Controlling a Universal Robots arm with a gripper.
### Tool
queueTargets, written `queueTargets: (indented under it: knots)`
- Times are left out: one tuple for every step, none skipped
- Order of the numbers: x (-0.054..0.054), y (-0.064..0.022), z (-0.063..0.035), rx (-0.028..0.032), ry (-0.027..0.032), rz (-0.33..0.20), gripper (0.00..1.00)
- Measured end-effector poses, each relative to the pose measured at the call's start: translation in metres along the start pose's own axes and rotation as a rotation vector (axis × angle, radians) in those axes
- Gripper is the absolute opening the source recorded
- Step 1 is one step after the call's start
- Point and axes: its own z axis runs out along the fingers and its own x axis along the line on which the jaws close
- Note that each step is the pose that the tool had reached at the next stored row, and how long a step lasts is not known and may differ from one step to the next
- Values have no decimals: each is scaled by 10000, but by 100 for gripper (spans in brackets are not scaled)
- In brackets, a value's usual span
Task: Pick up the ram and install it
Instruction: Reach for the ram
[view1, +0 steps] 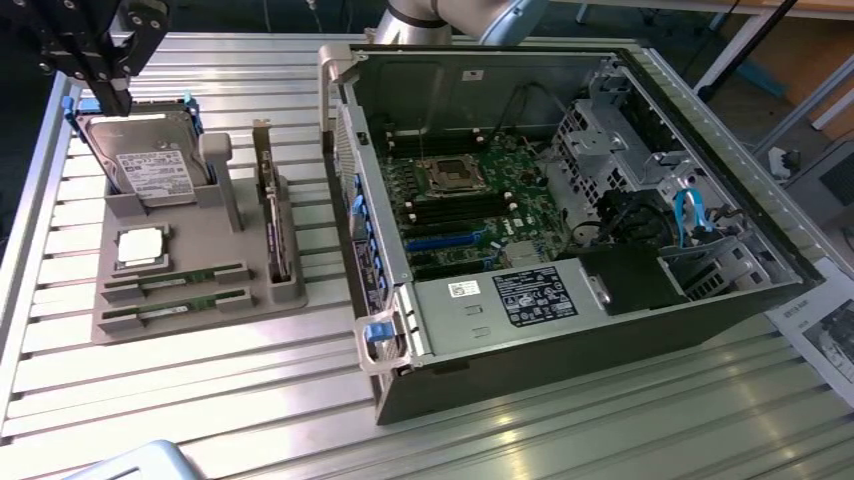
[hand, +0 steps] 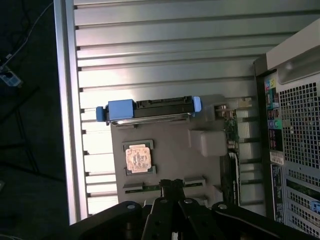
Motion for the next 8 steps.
queueTargets:
  knots:
    - [-2,-28,-1,0,0,-1,10]
    - [-3,-40,-2,0,0,-1,10]
    - [-6,-72,-3,0,0,0,10]
    - [-7,-95,-3,-1,-2,0,10]
    - [-9,-119,-4,-1,-1,0,10]
    - [-12,-150,-6,0,0,0,10]
    - [-14,-179,-7,0,0,0,10]
    - [-15,-198,-8,0,-1,0,10]
